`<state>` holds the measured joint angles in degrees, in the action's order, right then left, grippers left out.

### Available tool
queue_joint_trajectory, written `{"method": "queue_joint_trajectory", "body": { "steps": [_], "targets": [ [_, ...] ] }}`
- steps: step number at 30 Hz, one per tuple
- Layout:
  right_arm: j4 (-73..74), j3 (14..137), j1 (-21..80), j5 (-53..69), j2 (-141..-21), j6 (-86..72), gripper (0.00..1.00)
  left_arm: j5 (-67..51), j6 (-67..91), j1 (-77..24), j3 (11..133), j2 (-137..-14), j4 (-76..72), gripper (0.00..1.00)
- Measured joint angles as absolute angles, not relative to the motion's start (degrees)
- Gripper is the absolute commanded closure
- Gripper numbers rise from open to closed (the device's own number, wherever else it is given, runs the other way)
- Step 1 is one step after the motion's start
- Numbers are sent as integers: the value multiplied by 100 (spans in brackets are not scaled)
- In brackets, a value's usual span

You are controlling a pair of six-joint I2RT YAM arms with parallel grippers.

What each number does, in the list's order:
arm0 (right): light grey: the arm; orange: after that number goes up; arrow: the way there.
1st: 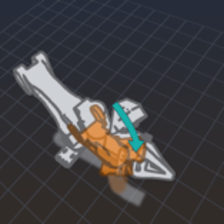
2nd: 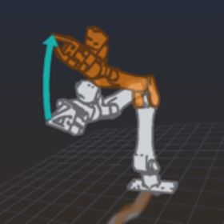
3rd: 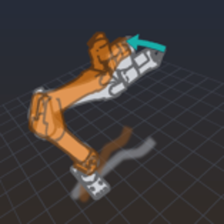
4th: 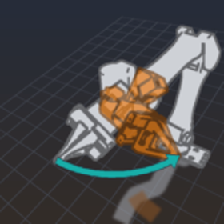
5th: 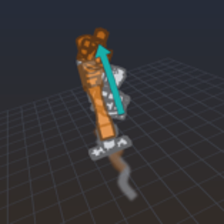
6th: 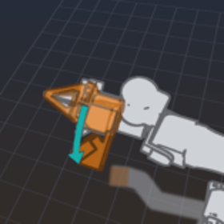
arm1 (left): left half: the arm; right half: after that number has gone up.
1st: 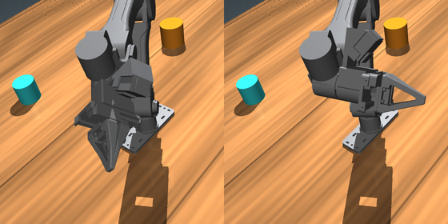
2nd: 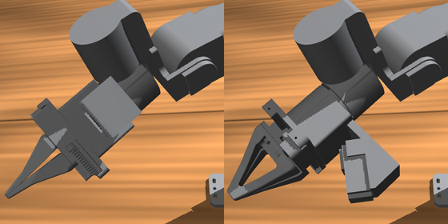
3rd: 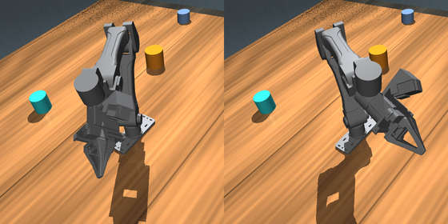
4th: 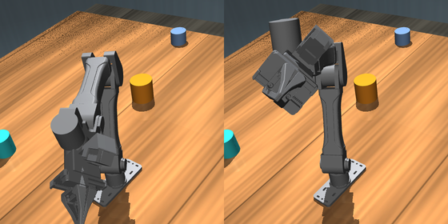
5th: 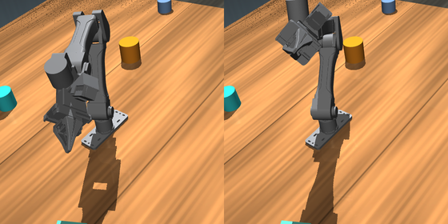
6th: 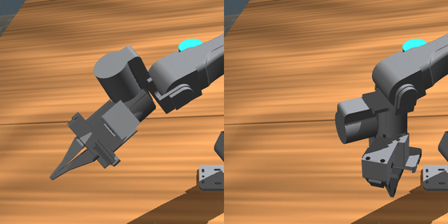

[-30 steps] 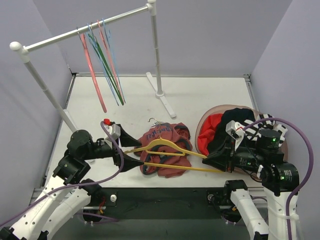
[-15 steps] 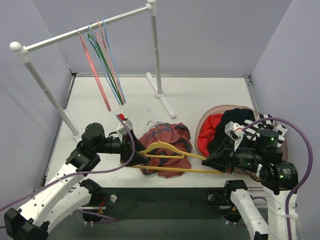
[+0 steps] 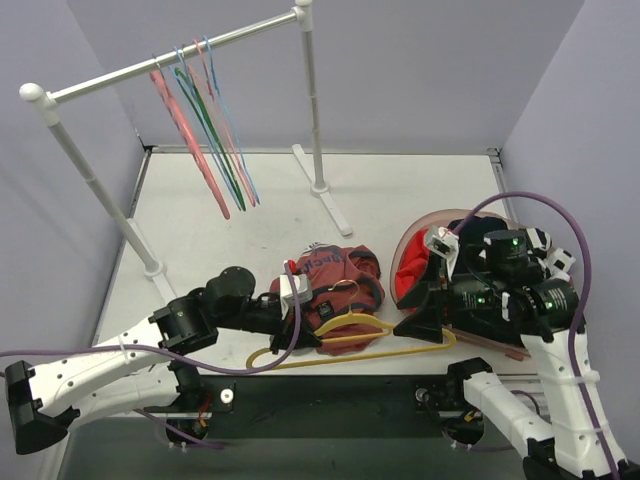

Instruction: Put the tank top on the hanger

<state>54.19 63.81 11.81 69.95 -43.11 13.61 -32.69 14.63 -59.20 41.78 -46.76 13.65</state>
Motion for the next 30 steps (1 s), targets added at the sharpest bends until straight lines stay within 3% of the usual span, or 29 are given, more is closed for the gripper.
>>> {"method": "queue_joint_trajectory", "body": {
  "steps": [9, 25, 28, 30],
  "targets": [
    [5419, 6772, 2182, 6757, -5481, 1435, 30, -2158, 1280, -6193, 4270, -5103, 1352, 100],
    [5317, 6814, 2456, 6121, -5647, 1883, 31, -2217, 1345, -6254, 4346, -5393, 902, 100],
    [5317, 6810, 2626, 6064, -5717, 1975, 34, -2381, 1494, -6257, 4252, -5367, 596, 100],
    [5323, 6805, 2768, 6062, -5784, 2012, 50, -2473, 1597, -6257, 4191, -5358, 325, 100]
  ]
}}
